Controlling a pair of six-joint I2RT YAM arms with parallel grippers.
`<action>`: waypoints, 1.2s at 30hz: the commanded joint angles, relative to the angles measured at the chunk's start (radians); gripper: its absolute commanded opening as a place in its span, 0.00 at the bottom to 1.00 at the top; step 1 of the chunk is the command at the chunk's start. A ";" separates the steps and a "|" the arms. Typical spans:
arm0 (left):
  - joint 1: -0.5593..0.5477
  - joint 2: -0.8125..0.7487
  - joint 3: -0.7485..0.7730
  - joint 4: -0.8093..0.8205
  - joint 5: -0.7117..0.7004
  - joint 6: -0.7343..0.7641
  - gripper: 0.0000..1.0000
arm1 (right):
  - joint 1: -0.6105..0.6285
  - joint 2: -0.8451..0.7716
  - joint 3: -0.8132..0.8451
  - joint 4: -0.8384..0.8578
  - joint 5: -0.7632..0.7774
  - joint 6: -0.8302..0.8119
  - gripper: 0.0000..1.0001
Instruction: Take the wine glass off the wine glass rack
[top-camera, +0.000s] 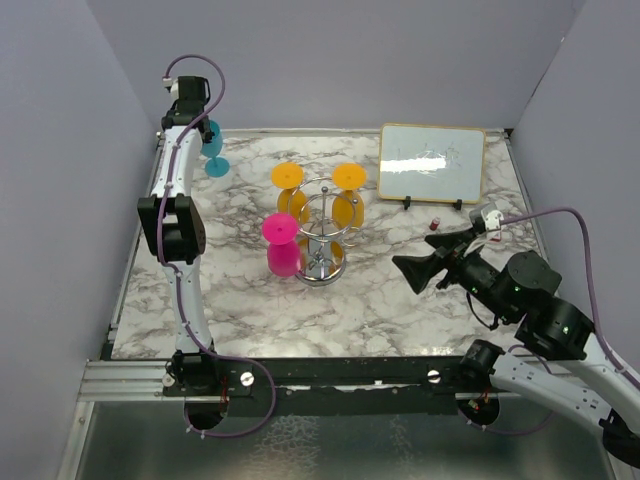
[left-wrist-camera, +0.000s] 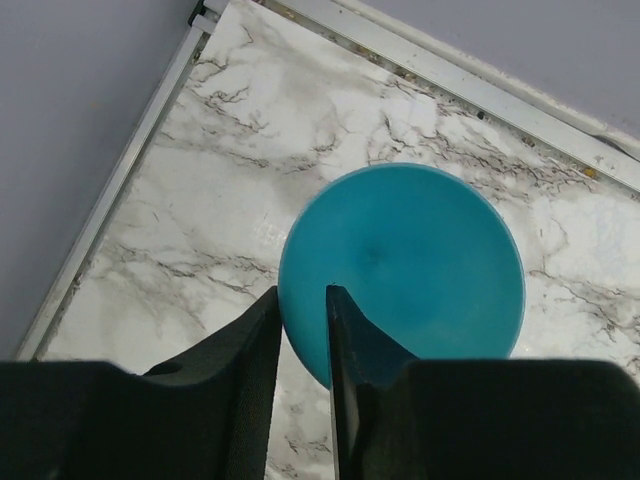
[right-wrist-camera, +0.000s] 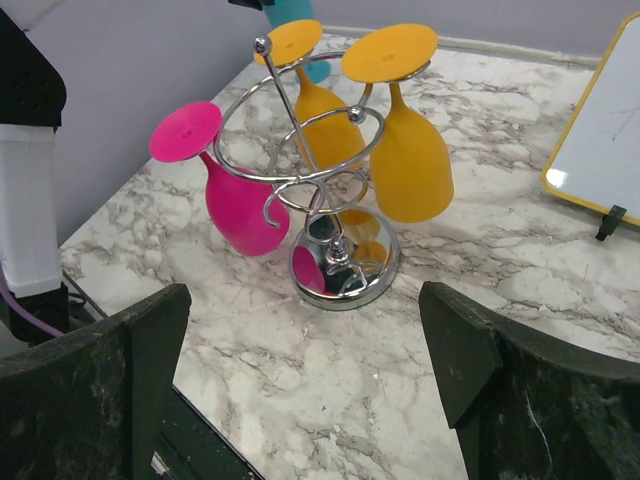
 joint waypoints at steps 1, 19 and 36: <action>0.008 -0.037 -0.017 0.014 0.014 -0.006 0.28 | 0.006 -0.009 -0.021 0.034 0.029 0.013 1.00; 0.008 -0.439 -0.265 0.061 -0.004 -0.023 0.90 | 0.006 0.169 0.077 -0.055 0.030 0.018 0.99; -0.030 -0.979 -0.882 0.492 0.624 -0.087 0.96 | 0.006 0.425 0.256 -0.156 0.111 0.211 0.99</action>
